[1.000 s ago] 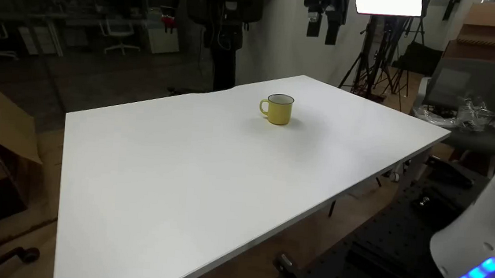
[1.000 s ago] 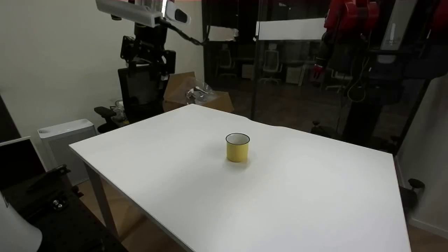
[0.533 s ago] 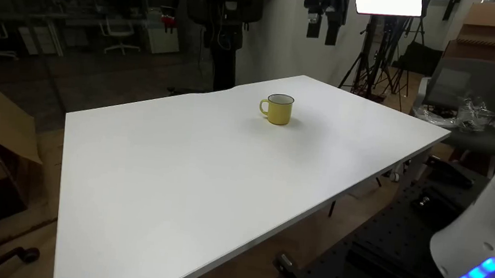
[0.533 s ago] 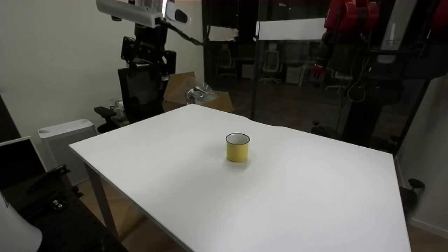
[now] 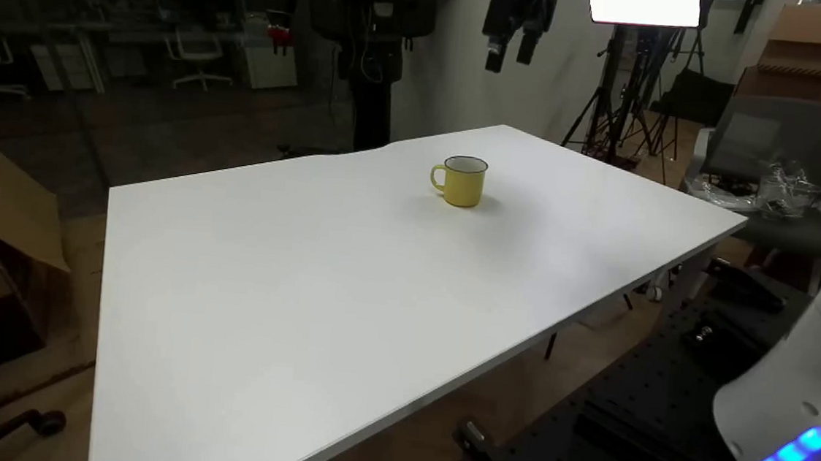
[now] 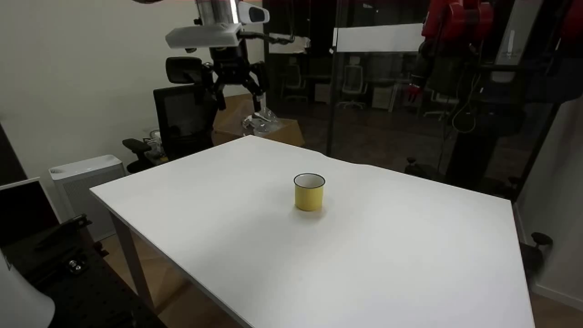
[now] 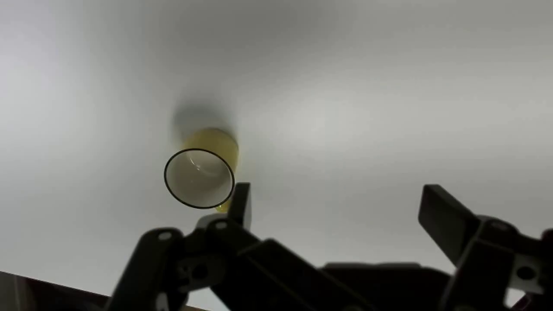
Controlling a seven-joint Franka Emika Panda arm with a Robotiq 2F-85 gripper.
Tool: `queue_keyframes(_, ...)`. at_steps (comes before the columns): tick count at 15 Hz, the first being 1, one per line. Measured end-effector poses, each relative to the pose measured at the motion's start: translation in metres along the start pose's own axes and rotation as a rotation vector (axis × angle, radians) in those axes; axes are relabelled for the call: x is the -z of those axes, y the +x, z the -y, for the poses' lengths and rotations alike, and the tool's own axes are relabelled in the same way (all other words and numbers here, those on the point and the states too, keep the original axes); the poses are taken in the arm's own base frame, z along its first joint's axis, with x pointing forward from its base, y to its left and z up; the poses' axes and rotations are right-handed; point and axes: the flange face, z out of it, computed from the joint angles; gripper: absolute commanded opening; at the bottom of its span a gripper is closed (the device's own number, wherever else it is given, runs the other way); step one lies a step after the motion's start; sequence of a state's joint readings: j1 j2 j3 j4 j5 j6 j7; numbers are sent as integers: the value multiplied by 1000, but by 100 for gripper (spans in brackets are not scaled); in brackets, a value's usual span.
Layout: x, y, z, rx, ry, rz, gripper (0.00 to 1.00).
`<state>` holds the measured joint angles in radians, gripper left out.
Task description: Slide the cup forward
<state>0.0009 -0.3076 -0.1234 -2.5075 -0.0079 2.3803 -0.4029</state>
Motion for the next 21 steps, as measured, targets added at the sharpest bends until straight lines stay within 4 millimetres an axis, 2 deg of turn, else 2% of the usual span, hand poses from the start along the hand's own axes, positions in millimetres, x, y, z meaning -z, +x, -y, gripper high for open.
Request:
queue_keyframes(2,-5,1,-2,1,-5,3,100)
queue_keyframes(21,-4,3,0,10,-12,-7,100)
